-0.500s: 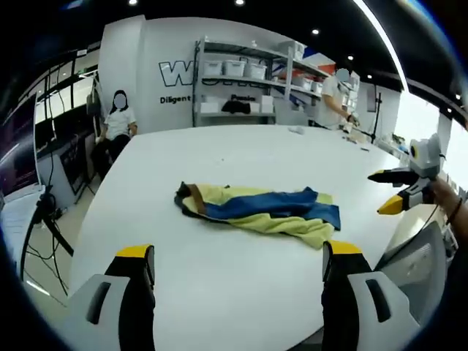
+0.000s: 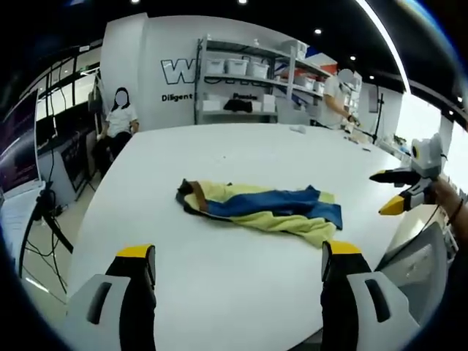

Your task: Fold the garment on the visible template until the final outline fits inside the template.

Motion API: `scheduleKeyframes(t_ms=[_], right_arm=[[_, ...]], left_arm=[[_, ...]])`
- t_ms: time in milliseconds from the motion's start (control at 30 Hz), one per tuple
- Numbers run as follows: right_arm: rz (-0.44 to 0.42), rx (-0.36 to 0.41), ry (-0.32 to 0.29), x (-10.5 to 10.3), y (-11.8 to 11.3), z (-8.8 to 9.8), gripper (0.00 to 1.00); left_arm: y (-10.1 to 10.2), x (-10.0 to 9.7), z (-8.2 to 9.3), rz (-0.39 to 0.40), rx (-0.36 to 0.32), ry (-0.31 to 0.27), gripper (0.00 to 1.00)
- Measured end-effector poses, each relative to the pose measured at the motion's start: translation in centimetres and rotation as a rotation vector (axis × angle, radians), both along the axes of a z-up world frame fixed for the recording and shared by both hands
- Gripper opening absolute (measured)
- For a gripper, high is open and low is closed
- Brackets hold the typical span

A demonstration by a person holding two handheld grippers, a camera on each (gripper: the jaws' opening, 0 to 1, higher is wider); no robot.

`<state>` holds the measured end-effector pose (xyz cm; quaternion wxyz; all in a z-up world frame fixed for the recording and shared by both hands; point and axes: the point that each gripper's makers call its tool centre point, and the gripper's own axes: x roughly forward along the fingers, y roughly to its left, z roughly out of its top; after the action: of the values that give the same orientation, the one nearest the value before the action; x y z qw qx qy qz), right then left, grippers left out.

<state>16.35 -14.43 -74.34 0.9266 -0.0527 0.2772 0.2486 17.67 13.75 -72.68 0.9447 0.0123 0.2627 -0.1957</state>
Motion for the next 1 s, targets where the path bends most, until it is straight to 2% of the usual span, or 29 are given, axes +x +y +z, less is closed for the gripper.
scheduleKeyframes(t_ms=[600, 1000], right_arm=[[-0.007, -0.002, 0.008, 0.1, -0.4, -0.3, 0.97], [0.02, -0.001, 0.016, 0.0, 0.2, -0.5, 0.97]], left_arm=[[0.9, 0.4, -0.2, 0.034, -0.005, 0.015, 0.93], [1.2, 0.5, -0.2, 0.041, 0.009, 0.018, 0.92]])
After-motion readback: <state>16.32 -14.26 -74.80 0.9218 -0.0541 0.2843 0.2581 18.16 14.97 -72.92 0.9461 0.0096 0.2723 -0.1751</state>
